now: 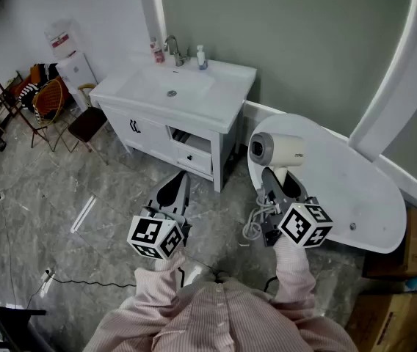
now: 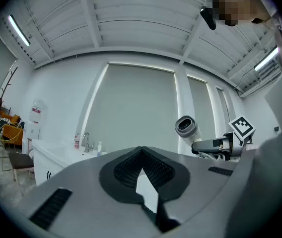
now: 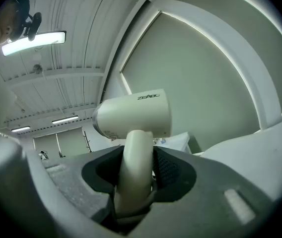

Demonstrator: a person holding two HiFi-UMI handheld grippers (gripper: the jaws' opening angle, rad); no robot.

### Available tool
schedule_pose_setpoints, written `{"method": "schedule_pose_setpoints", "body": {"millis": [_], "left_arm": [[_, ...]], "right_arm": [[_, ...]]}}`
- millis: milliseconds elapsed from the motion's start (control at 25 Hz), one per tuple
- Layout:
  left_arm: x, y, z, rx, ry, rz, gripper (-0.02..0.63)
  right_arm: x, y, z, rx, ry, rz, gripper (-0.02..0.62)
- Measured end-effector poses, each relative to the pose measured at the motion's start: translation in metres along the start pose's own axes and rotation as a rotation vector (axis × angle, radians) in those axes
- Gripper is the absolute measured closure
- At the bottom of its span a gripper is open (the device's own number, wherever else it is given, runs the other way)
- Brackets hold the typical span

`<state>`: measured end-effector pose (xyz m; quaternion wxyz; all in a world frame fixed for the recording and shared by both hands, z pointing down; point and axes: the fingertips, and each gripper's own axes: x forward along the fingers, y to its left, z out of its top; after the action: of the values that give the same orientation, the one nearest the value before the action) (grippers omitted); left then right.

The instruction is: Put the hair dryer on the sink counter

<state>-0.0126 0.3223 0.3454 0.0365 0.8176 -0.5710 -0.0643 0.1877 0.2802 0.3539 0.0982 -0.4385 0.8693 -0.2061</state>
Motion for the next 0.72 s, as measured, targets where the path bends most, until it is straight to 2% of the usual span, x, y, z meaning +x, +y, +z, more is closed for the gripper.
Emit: {"method": "schedule_pose_setpoints", "body": {"millis": [720], "left_arm": [[-0.002,-0.014,-0.016,-0.017,0.016,0.026,0.609]], "right_arm": [[-0.007,-0.013,-0.005,0.01,0.01,0.013,0.431]]}}
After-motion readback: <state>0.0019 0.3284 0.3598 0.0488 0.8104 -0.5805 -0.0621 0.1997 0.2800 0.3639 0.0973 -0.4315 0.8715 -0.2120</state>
